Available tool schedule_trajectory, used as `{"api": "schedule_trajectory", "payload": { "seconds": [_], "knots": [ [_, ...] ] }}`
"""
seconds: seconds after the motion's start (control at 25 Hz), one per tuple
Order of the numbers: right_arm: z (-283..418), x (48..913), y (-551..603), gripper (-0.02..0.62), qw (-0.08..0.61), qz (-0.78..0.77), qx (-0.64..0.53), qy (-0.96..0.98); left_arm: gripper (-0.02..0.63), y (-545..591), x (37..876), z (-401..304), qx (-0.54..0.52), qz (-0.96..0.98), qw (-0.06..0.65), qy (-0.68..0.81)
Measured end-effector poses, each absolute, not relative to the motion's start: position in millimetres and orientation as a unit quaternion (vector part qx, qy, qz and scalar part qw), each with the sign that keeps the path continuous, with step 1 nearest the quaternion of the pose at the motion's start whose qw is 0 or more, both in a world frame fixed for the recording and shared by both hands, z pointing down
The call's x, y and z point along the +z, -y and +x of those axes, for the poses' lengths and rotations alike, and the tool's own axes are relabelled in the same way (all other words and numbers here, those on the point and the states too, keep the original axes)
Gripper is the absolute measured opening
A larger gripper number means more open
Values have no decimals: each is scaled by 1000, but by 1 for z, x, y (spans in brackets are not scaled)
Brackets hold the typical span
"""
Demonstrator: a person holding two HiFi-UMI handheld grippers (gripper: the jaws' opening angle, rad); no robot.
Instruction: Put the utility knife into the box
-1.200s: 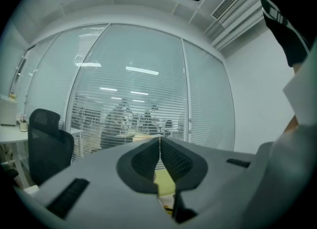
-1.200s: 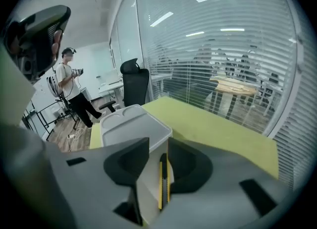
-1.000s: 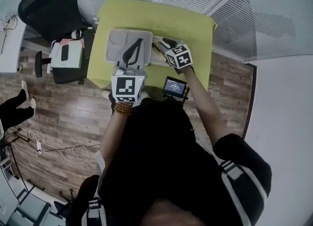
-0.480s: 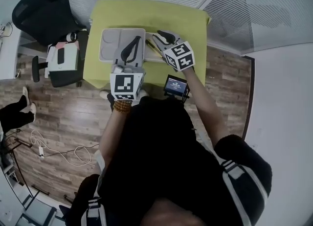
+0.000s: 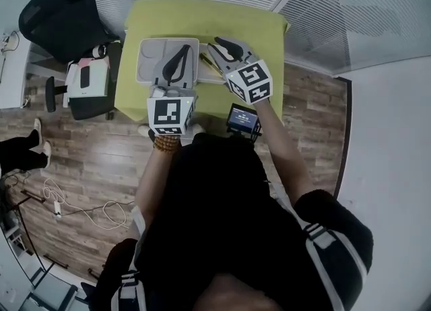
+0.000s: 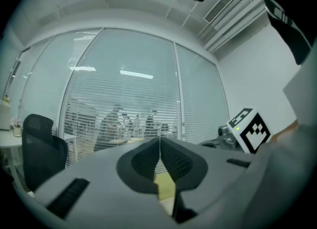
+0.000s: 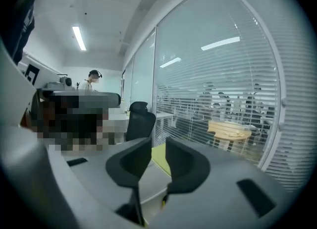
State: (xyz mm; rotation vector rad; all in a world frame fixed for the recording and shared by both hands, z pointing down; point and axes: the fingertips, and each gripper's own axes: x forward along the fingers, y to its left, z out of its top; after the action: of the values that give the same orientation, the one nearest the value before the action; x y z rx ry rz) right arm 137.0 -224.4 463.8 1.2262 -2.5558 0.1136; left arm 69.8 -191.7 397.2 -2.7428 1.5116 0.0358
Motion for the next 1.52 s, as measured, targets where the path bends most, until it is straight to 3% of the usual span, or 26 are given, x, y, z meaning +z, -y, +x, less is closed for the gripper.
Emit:
{"api": "schedule_trajectory", "payload": {
  "seconds": [0.48, 1.52],
  "knots": [
    [134, 400, 204, 64, 78, 481, -23, 873, 15, 191, 381, 58, 26, -871, 22, -490],
    [161, 346, 160, 32, 11, 578, -94, 811, 15, 167, 356, 75, 47, -880, 50, -471]
  ]
}}
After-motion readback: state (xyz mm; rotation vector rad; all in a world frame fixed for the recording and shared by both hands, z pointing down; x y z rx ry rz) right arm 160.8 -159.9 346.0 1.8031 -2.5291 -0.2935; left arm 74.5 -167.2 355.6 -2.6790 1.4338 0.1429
